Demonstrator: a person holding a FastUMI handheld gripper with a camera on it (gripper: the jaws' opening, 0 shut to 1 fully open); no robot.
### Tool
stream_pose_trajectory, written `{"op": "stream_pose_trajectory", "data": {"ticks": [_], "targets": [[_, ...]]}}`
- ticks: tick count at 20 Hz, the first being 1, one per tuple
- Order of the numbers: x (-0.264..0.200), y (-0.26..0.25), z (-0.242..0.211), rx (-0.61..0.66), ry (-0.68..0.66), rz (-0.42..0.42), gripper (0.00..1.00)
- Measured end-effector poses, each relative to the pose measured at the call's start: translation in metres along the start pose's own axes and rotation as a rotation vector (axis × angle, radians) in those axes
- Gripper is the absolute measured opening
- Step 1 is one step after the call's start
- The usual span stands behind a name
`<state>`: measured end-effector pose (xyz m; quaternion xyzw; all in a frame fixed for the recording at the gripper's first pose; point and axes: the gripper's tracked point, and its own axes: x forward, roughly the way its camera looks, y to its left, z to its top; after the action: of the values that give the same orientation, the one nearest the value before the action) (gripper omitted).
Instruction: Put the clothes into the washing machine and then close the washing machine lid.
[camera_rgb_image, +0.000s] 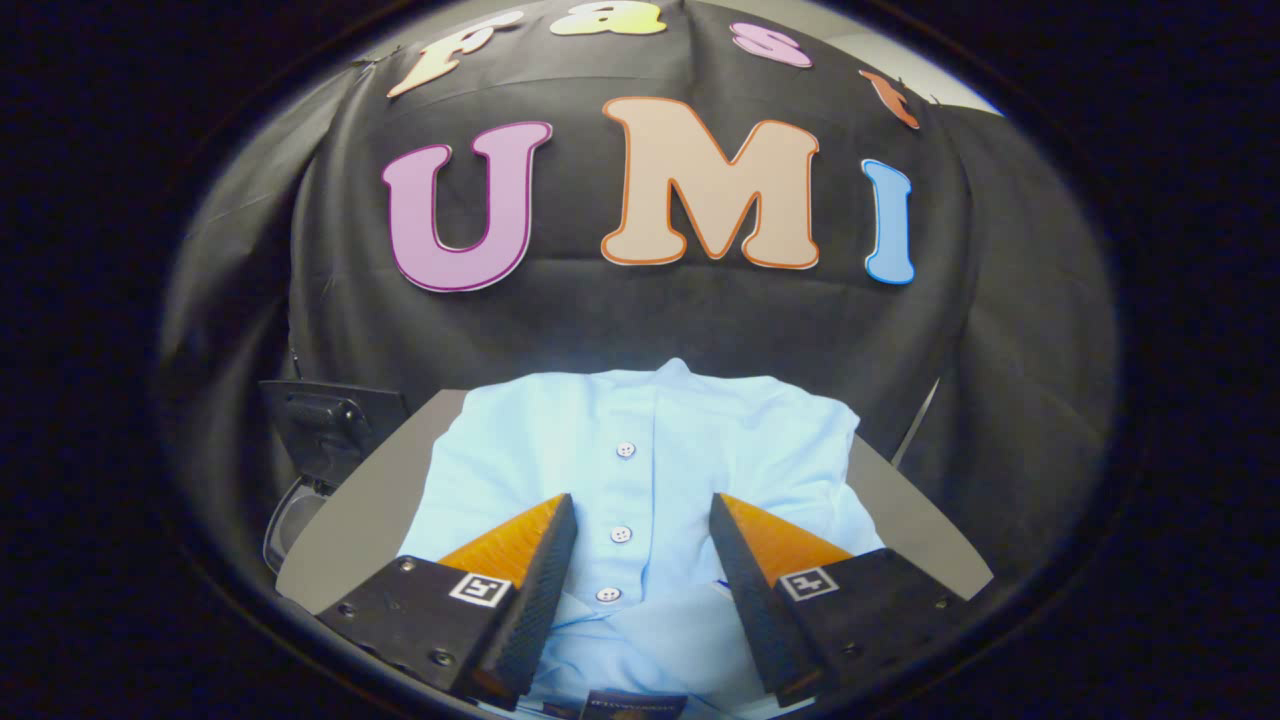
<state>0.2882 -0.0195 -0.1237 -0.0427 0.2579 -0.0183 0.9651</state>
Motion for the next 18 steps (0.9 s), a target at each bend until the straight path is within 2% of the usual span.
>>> {"op": "stream_pose_trajectory", "data": {"ticks": [2,4,7,9,10,18], "targets": [[-0.0008,-0.0005,-0.0012,-0.002,0.01,-0.013,0.69],[0.0004,0.0006,-0.0024,-0.007,0.021,-0.015,0.6],[-0.0007,-0.0005,-0.0026,-0.01,0.008,-0.035,0.31],[-0.0027,-0.0003,-0.0019,-0.009,-0.006,-0.044,0.07],[-0.0018,-0.0011,-0.0015,-0.004,-0.013,-0.047,0.04],[-0.0016,-0.0008,-0.0005,0.066,-0.067,-0.028,0.03]]}}
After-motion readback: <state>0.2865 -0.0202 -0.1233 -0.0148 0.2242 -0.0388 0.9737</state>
